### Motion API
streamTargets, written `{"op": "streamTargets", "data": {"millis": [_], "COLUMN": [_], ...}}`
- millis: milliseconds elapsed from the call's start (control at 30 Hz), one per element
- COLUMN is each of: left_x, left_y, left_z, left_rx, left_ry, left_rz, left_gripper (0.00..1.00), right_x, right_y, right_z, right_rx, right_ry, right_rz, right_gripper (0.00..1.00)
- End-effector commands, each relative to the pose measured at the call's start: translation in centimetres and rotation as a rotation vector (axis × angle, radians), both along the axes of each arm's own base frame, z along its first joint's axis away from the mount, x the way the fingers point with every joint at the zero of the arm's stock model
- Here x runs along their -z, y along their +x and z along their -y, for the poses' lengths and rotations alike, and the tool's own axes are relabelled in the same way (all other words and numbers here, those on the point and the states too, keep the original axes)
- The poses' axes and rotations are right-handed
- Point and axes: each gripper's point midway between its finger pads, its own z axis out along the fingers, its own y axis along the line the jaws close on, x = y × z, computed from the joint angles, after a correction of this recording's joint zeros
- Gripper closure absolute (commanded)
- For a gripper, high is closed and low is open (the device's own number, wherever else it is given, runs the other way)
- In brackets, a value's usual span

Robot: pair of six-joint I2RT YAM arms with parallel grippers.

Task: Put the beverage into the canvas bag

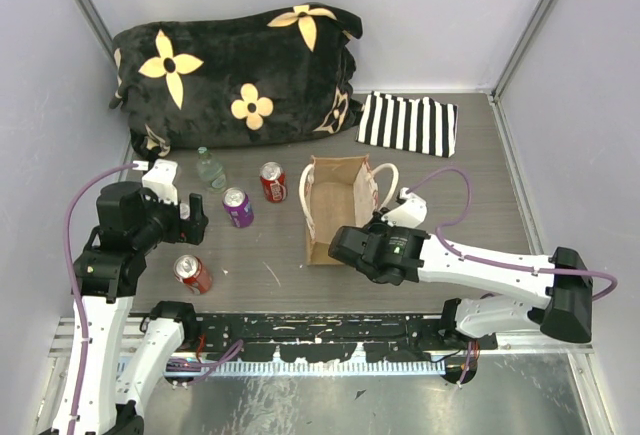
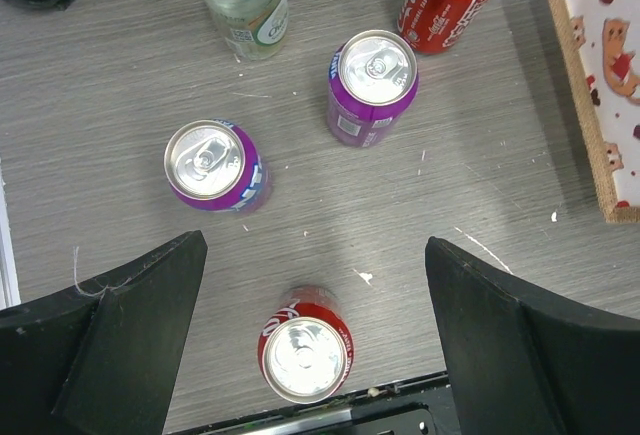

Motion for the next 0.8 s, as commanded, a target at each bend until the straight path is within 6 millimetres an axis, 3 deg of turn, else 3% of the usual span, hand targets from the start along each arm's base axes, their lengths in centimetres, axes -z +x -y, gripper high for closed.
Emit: {"op": "streamTargets", "data": {"millis": [0, 200, 433, 600, 767], "left_x": [0.2, 0.2, 0.5, 0.6, 0.5], "left_y": [-0.1, -0.3, -0.5, -0.5, -0.6], "left_z": [0.3, 0.2, 0.2, 0.2, 0.2], "left_rx": [0.003, 0.004, 0.004, 0.008, 0.008], "left_ry": [-0.021, -0.013, -0.020, -0.014, -0.015], "left_rz": [-0.005, -0.001, -0.006, -0.003, 0.002], "left_gripper": [0.02, 0.02, 0.02, 0.02, 0.02], "right_x": [0.6, 1.5, 2.4, 2.9, 3.2], "right_y": [0.3, -0.1, -0.4, -0.6, -0.8], "right_z": [0.0, -1.4, -1.6, -1.9, -2.0], "right_rx": [0.084, 0.042, 0.051, 0.045, 0.036], "right_ry": [0.080, 0.039, 0.058, 0.054, 0.049], "right_rz": [0.041, 0.010, -0.001, -0.023, -0.035], "right_gripper": [0.99, 0.99, 0.97, 0.56, 0.37]}}
